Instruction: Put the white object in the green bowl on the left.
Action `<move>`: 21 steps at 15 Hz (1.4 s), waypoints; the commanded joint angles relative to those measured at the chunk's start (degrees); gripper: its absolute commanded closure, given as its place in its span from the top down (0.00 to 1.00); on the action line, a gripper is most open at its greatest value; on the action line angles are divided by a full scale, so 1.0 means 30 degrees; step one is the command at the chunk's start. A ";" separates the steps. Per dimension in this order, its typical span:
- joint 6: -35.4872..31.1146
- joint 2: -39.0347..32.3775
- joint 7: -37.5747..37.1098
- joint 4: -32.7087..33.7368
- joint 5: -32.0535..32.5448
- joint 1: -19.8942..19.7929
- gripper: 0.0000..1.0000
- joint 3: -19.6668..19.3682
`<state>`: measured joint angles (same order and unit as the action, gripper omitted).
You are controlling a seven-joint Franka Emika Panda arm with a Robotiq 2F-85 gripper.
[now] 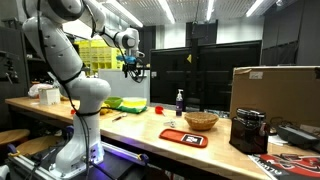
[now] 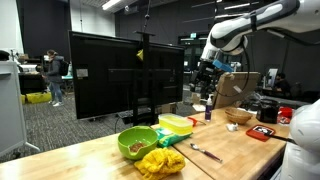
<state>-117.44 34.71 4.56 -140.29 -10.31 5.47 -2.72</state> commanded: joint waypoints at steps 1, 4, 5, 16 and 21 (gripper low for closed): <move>0.0055 -0.0015 0.0109 0.0035 -0.0125 -0.0226 1.00 0.0180; 0.0055 -0.0015 0.0109 0.0035 -0.0125 -0.0226 1.00 0.0180; 0.0055 -0.0015 0.0109 0.0035 -0.0125 -0.0226 1.00 0.0180; 0.0152 -0.0063 0.0474 -0.0163 -0.0283 -0.0231 1.00 -0.0117; 0.1809 -0.0195 0.1690 -0.0512 0.0184 -0.0945 1.00 -0.1160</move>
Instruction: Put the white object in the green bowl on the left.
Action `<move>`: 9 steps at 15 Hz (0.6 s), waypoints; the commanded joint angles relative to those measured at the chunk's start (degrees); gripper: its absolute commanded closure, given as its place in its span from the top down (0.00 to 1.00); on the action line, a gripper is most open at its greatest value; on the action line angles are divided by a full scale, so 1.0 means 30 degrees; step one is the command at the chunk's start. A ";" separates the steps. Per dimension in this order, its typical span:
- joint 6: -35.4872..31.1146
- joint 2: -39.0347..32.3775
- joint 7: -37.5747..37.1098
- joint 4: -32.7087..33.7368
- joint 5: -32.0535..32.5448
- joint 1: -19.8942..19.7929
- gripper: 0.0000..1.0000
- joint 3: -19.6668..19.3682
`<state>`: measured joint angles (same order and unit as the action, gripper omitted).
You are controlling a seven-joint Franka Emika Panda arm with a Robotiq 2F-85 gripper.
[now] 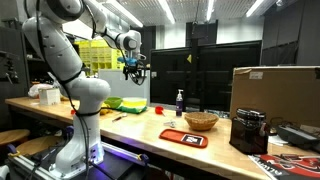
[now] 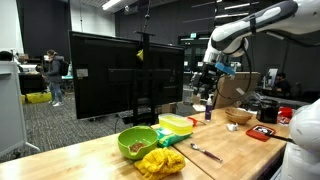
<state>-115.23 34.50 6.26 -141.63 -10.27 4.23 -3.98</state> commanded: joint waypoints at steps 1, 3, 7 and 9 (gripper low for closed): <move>0.1383 -0.0216 0.1276 -0.0157 0.0271 -0.0724 1.00 -0.0861; 0.1893 -0.0354 0.1647 -0.0412 0.0414 -0.1117 1.00 -0.1132; 0.3032 -0.0668 0.3052 -0.0650 0.1188 -0.2140 1.00 -0.2249; 0.3063 -0.0785 0.3413 -0.0805 0.1154 -0.2539 1.00 -0.2530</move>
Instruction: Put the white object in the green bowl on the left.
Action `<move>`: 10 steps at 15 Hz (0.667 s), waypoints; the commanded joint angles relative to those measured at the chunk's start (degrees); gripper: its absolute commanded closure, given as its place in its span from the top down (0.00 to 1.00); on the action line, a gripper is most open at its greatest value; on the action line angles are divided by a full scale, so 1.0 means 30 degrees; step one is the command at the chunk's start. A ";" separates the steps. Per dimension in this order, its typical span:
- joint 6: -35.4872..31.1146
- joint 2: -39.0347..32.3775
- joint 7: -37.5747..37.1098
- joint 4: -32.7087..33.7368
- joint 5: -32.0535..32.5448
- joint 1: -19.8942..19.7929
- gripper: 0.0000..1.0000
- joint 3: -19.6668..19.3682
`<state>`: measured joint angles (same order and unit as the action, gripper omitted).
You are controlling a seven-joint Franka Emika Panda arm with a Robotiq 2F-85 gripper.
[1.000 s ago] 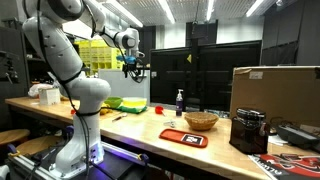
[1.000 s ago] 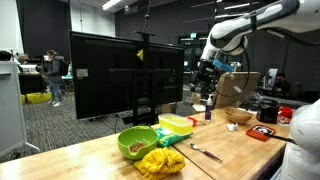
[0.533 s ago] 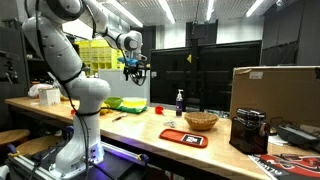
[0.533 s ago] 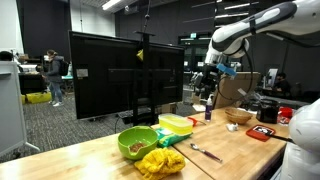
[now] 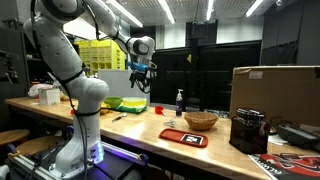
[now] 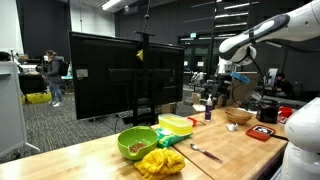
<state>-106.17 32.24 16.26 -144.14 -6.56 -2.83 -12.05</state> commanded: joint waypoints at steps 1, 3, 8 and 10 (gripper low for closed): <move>0.0043 -0.0034 0.0078 0.0032 -0.0090 -0.0186 1.00 0.0159; 0.0042 -0.0054 0.0078 0.0032 -0.0093 -0.0187 1.00 0.0159; 0.0130 -0.0907 -0.0173 0.0177 -0.0029 -0.0650 1.00 -0.0320; -0.0118 -0.1640 -0.0500 0.0177 0.0188 -0.1373 1.00 -0.0810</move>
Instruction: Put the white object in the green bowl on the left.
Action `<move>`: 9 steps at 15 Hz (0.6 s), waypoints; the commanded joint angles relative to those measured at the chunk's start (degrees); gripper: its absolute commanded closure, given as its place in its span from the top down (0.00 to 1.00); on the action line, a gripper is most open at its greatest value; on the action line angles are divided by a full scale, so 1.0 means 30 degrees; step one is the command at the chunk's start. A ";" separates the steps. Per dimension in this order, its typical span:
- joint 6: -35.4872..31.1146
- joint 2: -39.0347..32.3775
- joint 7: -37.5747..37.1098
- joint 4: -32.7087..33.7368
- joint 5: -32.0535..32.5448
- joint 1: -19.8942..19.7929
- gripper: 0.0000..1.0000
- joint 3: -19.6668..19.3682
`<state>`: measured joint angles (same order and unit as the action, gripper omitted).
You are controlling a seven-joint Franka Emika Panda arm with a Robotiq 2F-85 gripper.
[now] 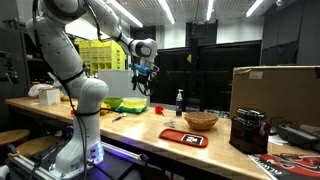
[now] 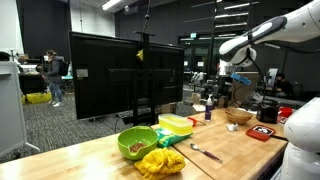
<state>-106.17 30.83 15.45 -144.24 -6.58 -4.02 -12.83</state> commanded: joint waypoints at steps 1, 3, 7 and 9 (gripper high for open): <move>-0.0402 -0.1651 -0.0340 0.0254 0.0357 -0.1452 1.00 -0.0846; -0.0856 -0.2659 -0.0512 0.0451 0.0683 -0.2400 1.00 -0.1497; -0.1215 -0.3152 -0.0458 0.0284 0.0672 -0.3250 1.00 -0.1930; -0.1299 -0.3902 -0.0474 0.0544 0.0694 -0.3675 1.00 -0.2228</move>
<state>-110.20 19.15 13.93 -142.70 -4.39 -14.66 -19.88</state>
